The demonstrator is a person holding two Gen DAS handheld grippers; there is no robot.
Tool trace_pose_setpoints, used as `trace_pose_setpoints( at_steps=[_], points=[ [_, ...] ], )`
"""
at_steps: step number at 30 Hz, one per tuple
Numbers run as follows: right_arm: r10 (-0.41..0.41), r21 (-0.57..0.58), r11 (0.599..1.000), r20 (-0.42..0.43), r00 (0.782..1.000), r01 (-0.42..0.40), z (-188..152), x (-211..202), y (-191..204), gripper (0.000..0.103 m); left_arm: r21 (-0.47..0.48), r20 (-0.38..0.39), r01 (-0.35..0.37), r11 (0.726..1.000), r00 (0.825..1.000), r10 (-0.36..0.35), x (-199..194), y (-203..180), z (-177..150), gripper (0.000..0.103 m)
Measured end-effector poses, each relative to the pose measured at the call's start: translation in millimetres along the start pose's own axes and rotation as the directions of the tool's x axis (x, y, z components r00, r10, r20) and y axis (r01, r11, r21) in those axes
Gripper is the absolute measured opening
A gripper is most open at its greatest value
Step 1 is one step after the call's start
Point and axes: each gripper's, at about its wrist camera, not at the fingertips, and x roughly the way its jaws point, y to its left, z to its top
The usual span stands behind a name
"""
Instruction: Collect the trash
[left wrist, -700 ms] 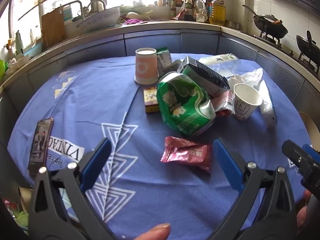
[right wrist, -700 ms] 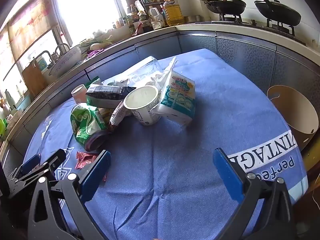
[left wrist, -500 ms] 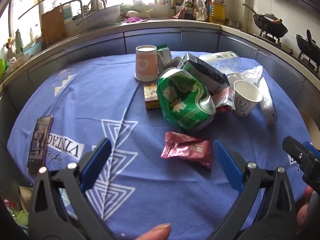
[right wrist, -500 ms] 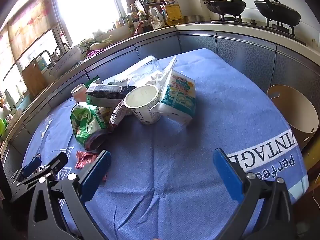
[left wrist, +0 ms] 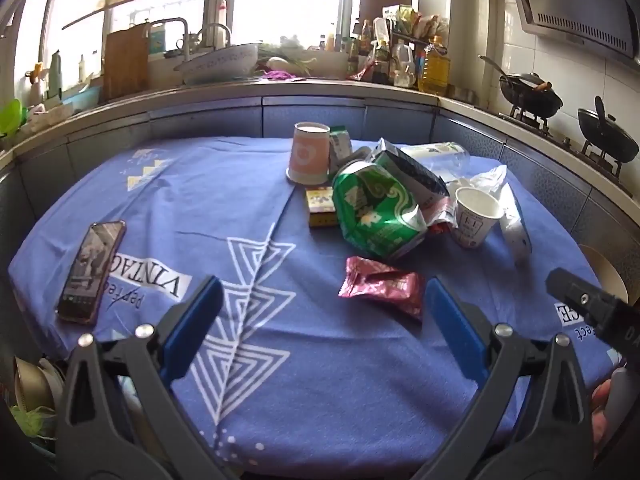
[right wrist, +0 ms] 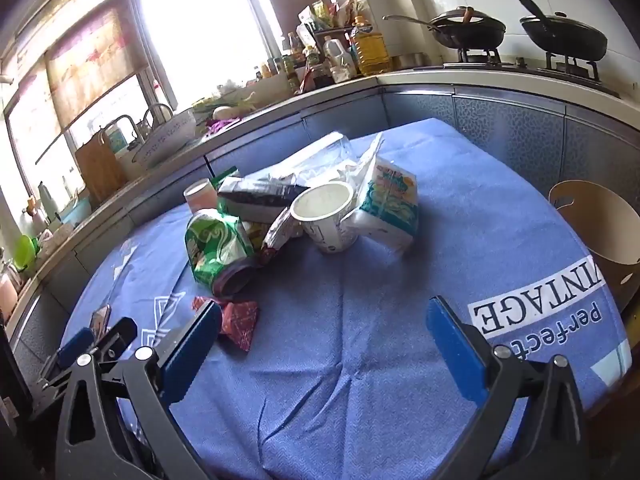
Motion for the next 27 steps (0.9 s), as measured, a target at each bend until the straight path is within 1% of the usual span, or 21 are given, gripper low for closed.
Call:
trace_pose_setpoints(
  at_steps=[2, 3, 5, 8, 10, 11, 13, 14, 16, 20, 22, 23, 25, 27],
  points=[
    [0.025, -0.052, 0.998, -0.026, 0.999, -0.027, -5, 7, 12, 0.1, -0.001, -0.031, 0.057, 0.998, 0.998, -0.057, 7, 0, 0, 0.097],
    [0.028, -0.068, 0.997, -0.032, 0.999, -0.031, -6, 10, 16, 0.1, -0.005, -0.059, 0.068, 0.998, 0.996, -0.069, 11, 0, -1, 0.097],
    [0.032, -0.088, 0.996, -0.021, 0.999, -0.034, -8, 7, 21, 0.1, -0.026, -0.08, 0.065, 0.998, 0.995, -0.067, 15, 3, -3, 0.097],
    [0.014, -0.047, 0.999, -0.023, 1.0, -0.015, -4, 8, 10, 0.1, -0.045, -0.07, 0.041, 0.998, 0.997, -0.044, 16, 8, 0, 0.097],
    [-0.008, 0.011, 1.0, -0.024, 1.0, 0.009, 2, 10, -5, 0.1, -0.033, -0.039, 0.024, 0.999, 0.999, -0.025, 15, 9, 6, 0.097],
    [-0.018, 0.034, 0.999, -0.021, 1.0, 0.018, 11, 13, -15, 0.1, -0.018, -0.018, 0.013, 1.0, 1.0, -0.013, 14, 9, 11, 0.097],
    [-0.033, 0.044, 0.998, 0.001, 0.999, 0.033, 22, 7, -23, 0.1, 0.018, 0.024, -0.001, 1.0, 1.0, 0.001, 13, 7, 23, 0.097],
    [-0.035, 0.038, 0.999, 0.008, 0.999, 0.035, 26, 4, -22, 0.1, 0.029, 0.045, -0.002, 1.0, 0.999, 0.001, 12, 7, 31, 0.097],
    [-0.03, 0.035, 0.999, 0.03, 0.999, 0.029, 44, 0, -21, 0.1, 0.038, 0.084, 0.007, 0.999, 0.996, -0.01, 11, 7, 50, 0.097],
    [-0.006, 0.065, 0.998, 0.078, 0.997, 0.001, 63, -11, -10, 0.1, 0.016, 0.147, 0.03, 0.999, 0.989, -0.032, 5, 9, 84, 0.097],
    [0.019, 0.054, 0.998, 0.08, 0.997, -0.023, 59, -15, -2, 0.1, 0.004, 0.168, 0.034, 0.999, 0.985, -0.034, 2, 10, 92, 0.097],
    [0.024, 0.041, 0.999, 0.07, 0.997, -0.027, 55, -10, 4, 0.1, 0.003, 0.172, 0.031, 1.0, 0.985, -0.031, 2, 11, 94, 0.097],
    [0.037, 0.011, 0.999, 0.035, 0.999, -0.037, 40, -7, 12, 0.1, 0.003, 0.165, 0.027, 1.0, 0.986, -0.027, 4, 13, 97, 0.097],
    [0.058, 0.023, 0.998, -0.002, 0.998, -0.058, 28, 0, 14, 0.1, 0.006, 0.149, 0.025, 1.0, 0.989, -0.026, 8, 14, 96, 0.097]
  ],
)
